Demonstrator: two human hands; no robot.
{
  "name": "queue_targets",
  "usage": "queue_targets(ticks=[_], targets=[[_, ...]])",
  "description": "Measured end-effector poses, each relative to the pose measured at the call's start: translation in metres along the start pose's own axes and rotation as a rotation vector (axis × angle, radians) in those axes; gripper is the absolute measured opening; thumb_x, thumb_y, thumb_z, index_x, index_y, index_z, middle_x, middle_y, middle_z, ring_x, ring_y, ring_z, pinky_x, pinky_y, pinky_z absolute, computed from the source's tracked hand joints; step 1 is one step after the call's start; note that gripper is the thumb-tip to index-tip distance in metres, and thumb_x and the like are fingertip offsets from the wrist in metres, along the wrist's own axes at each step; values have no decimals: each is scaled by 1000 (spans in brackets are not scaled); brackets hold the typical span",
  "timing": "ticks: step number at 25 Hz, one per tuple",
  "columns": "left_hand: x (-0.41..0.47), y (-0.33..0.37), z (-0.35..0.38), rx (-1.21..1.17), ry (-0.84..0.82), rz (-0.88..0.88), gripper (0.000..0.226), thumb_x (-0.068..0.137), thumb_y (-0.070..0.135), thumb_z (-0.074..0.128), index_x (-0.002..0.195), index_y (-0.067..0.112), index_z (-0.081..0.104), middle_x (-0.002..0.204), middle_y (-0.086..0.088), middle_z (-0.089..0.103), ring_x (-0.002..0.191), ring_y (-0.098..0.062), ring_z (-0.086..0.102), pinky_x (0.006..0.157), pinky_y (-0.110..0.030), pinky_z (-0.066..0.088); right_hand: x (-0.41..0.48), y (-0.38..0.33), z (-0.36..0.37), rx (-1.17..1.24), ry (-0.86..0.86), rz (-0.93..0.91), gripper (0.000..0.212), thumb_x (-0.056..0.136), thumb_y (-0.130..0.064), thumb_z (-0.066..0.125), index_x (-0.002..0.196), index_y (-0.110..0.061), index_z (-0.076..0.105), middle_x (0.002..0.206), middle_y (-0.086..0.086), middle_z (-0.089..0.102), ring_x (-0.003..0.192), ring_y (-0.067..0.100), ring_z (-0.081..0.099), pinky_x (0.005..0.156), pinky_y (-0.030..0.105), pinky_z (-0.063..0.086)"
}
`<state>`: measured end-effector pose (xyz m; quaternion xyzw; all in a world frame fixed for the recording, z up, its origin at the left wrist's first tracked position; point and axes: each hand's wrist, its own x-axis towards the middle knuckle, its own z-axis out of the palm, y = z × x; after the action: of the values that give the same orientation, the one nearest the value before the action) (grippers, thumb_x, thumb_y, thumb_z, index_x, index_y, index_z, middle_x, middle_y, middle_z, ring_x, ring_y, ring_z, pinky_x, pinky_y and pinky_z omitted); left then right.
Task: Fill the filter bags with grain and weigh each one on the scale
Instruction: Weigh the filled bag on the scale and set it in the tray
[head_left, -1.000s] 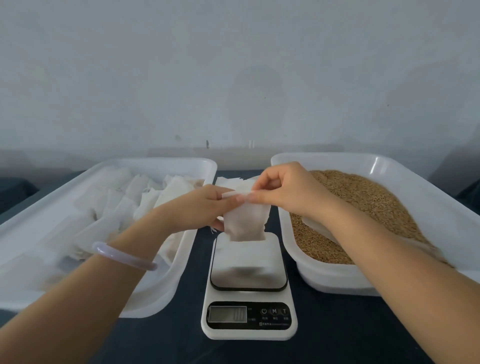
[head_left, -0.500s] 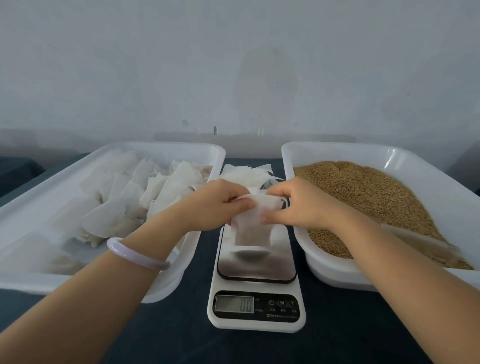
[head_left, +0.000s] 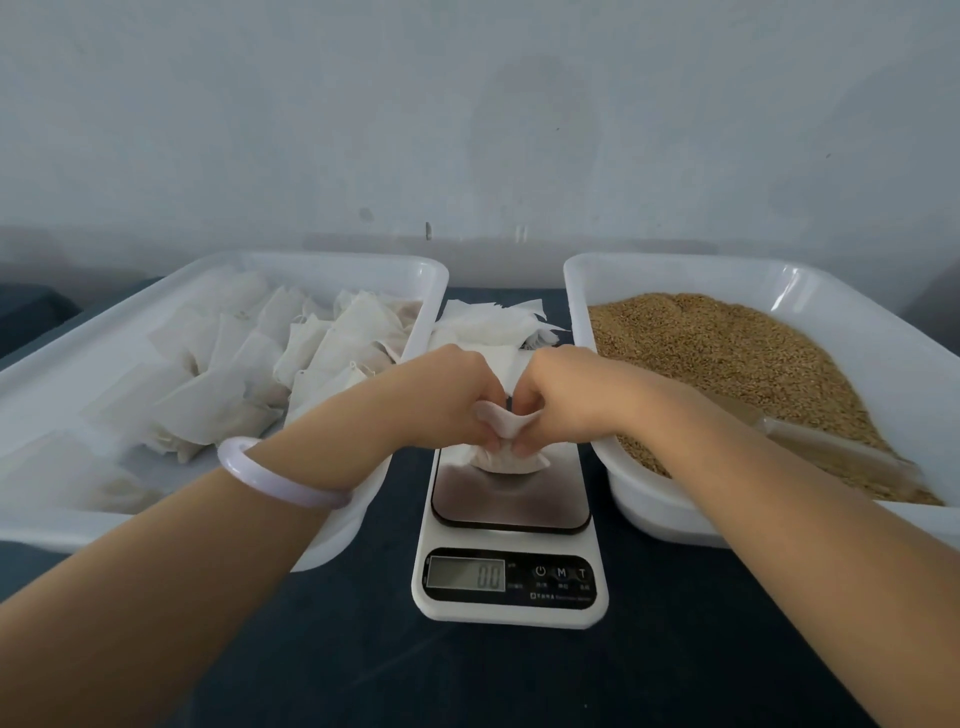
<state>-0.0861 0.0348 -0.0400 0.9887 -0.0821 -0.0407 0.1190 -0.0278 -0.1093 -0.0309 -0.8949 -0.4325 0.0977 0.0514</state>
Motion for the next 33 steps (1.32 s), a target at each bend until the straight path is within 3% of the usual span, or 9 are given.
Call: queue_targets(ticks=[4, 7, 9, 11, 14, 17, 20, 25, 33], targets=[[4, 1, 1, 32, 2, -2, 4, 79, 26, 72, 76, 24, 72, 54, 12, 51, 52, -3, 45, 55, -23, 37, -1, -1, 3, -1, 32, -1, 9, 73, -37, 75, 78, -30, 72, 53, -13, 48, 60, 4, 42, 52, 18, 20], [2, -1, 2, 28, 9, 13, 8, 79, 27, 71, 72, 26, 68, 54, 12, 50, 53, -3, 44, 52, -21, 35, 0, 1, 8, -8, 70, -2, 12, 75, -37, 72, 80, -27, 73, 61, -8, 53, 73, 10, 44, 71, 17, 23], [0, 0, 2, 22, 5, 14, 15, 80, 29, 70, 68, 30, 61, 55, 11, 49, 55, -5, 45, 52, -21, 34, -1, 4, 10, -13, 80, 12, 16, 76, -41, 70, 81, -26, 74, 65, -5, 58, 79, 12, 51, 101, 30, 18], [-3, -1, 1, -18, 3, 4, 12, 79, 33, 70, 71, 32, 61, 61, 12, 54, 62, -6, 50, 57, -21, 38, -2, 5, 10, -29, 84, 40, 24, 75, -48, 68, 78, -26, 73, 61, -6, 58, 81, 10, 56, 108, 44, -1], [-7, -3, 0, -184, 62, -23, 17, 73, 35, 77, 84, 32, 65, 77, 15, 63, 74, -2, 57, 66, -15, 42, -5, 8, 11, 38, 108, 71, 39, 70, -61, 65, 69, -22, 69, 53, -7, 48, 74, 7, 52, 102, 42, 6], [-9, -5, -1, -248, 141, -36, 33, 69, 39, 80, 95, 28, 64, 86, 12, 63, 70, 1, 55, 66, -14, 42, -11, 11, 7, 217, 138, 75, 36, 64, -50, 77, 57, -23, 55, 53, -8, 39, 64, 4, 39, 69, 26, 25], [-8, -4, -2, -333, 148, -25, 37, 68, 38, 80, 99, 30, 61, 98, 10, 64, 81, -7, 59, 80, -29, 51, -14, 14, 5, 330, 142, 70, 25, 63, -43, 81, 78, -27, 68, 60, -12, 48, 56, 0, 44, 54, 19, 24], [-9, -5, -2, -367, 154, -18, 38, 66, 40, 80, 97, 36, 59, 96, 17, 62, 85, -6, 60, 83, -32, 51, -11, 17, 7, 357, 146, 77, 39, 63, -43, 82, 96, -26, 69, 83, -5, 62, 68, 5, 50, 56, 23, 32], [-9, -6, -2, -382, 162, -11, 36, 68, 36, 81, 96, 34, 59, 96, 14, 64, 71, 10, 56, 70, -12, 46, -9, 19, 9, 368, 134, 89, 42, 63, -46, 80, 99, -28, 68, 90, -5, 63, 77, 9, 52, 60, 26, 35]])
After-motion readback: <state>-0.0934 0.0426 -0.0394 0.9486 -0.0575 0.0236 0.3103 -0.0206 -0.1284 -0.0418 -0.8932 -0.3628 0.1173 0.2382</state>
